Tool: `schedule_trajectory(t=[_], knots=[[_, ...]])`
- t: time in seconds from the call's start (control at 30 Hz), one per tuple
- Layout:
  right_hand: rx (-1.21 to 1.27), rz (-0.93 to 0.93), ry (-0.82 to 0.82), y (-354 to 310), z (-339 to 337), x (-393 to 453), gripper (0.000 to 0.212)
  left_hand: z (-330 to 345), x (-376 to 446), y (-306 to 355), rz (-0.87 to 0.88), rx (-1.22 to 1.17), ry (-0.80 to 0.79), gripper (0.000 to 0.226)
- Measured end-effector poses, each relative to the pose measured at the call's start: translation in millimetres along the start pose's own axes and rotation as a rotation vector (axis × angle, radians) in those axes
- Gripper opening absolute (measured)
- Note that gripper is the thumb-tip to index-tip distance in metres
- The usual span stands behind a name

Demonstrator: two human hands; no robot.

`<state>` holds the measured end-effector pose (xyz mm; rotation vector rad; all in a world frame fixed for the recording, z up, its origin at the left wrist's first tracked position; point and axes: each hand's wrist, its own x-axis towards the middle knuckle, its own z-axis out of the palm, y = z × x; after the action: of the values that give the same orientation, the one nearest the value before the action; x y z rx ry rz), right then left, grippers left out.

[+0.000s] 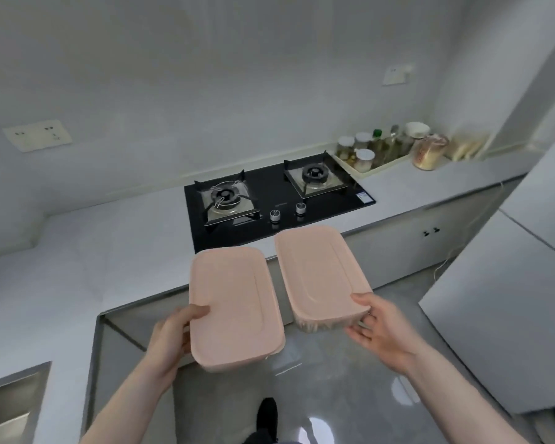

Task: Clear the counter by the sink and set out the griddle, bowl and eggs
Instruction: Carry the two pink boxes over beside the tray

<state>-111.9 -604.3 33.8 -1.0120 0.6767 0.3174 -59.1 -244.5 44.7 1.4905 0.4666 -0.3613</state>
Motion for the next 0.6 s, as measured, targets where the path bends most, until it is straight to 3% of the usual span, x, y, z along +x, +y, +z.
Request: schedule_trajectory(t=[0.23,0.4,0.6], knots=[[0.131,-0.108,0.139,-46,16,32,0.040,43,92,54,-0.003,0.080,-0.151,0.037],[0.223,-0.134,0.239,-64,-3,38,0.020,88,143,73,-0.058,0.142,-0.259,0.037],[0.308,-0.157,0.349,-77,-40,40,0.022,154,170,88,-0.097,0.202,-0.371,0.033]])
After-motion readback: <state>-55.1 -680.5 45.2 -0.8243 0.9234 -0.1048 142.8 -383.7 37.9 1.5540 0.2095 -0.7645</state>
